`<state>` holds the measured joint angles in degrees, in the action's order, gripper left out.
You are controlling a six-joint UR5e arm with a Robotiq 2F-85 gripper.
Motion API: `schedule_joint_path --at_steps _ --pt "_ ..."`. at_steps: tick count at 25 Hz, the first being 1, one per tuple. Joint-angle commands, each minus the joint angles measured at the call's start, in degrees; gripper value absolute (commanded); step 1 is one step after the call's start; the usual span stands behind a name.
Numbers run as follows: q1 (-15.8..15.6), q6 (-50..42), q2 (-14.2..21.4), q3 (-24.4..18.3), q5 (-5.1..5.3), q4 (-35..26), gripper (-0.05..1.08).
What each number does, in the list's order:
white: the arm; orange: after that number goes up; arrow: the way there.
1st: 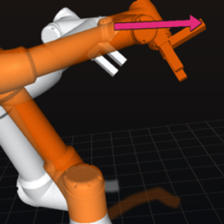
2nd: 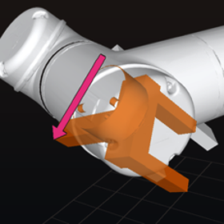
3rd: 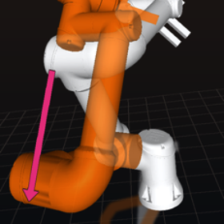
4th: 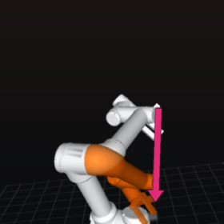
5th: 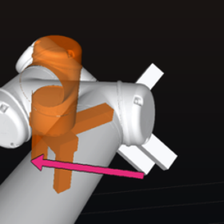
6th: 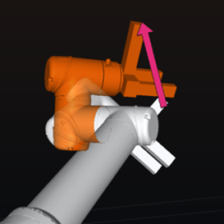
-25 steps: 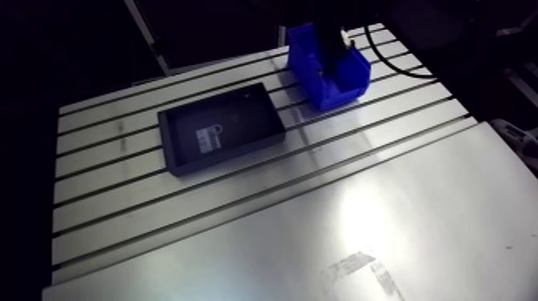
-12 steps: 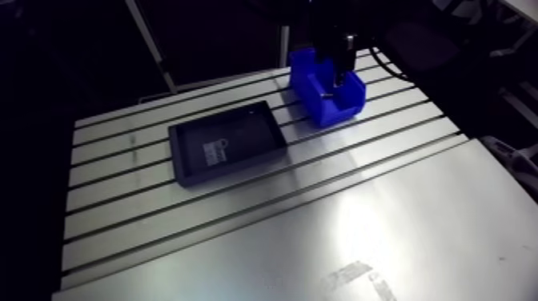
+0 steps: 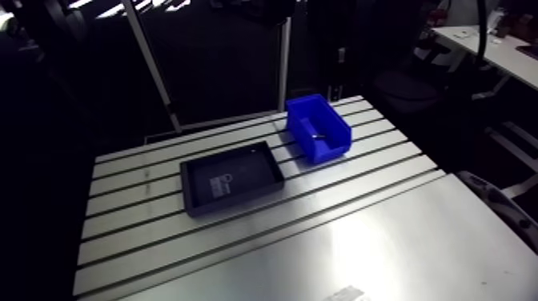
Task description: Pick up the M10 bolt from the tray and put it into the blue bin.
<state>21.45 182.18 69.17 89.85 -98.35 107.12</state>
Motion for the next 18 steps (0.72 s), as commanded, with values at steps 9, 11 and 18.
schedule_joint_path --at_steps 9,11,18 --pt "-0.61 -66.11 10.50 -0.60 7.17 -12.94 0.01" --pt "-0.61 -69.98 11.47 -0.87 7.87 -14.00 0.01" --pt "-6.68 -77.63 14.89 -5.44 8.40 -19.89 0.01"
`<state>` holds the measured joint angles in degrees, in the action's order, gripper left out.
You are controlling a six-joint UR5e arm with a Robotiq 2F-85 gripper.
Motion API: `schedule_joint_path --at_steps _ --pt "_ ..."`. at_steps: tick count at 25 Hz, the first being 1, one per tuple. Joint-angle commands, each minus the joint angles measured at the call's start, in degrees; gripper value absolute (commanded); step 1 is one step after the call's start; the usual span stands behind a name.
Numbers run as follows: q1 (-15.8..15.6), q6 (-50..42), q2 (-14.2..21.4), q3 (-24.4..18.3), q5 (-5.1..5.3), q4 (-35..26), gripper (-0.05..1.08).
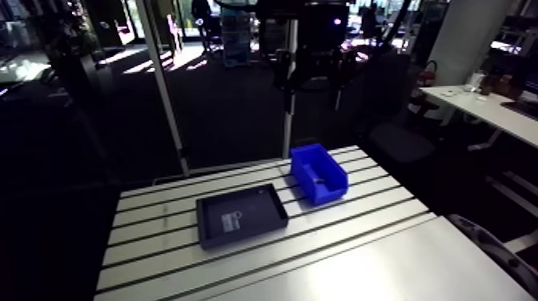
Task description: Pick up the M10 bolt from the tray and put it into the blue bin.
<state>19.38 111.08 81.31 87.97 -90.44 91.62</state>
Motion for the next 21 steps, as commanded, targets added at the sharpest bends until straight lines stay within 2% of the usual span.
schedule_joint_path --at_steps 1,3,5,6,21 --pt "-5.23 -7.15 2.84 -4.17 0.58 -4.92 0.01" --pt "-6.11 -8.12 2.93 -4.61 0.75 -5.62 0.01" --pt "-5.40 -7.94 3.20 -4.44 1.72 -5.71 0.01" --pt "-5.40 -7.85 3.46 -4.61 1.81 -5.71 0.01" --pt "-5.67 -7.85 4.78 -3.91 1.90 -5.62 0.01"
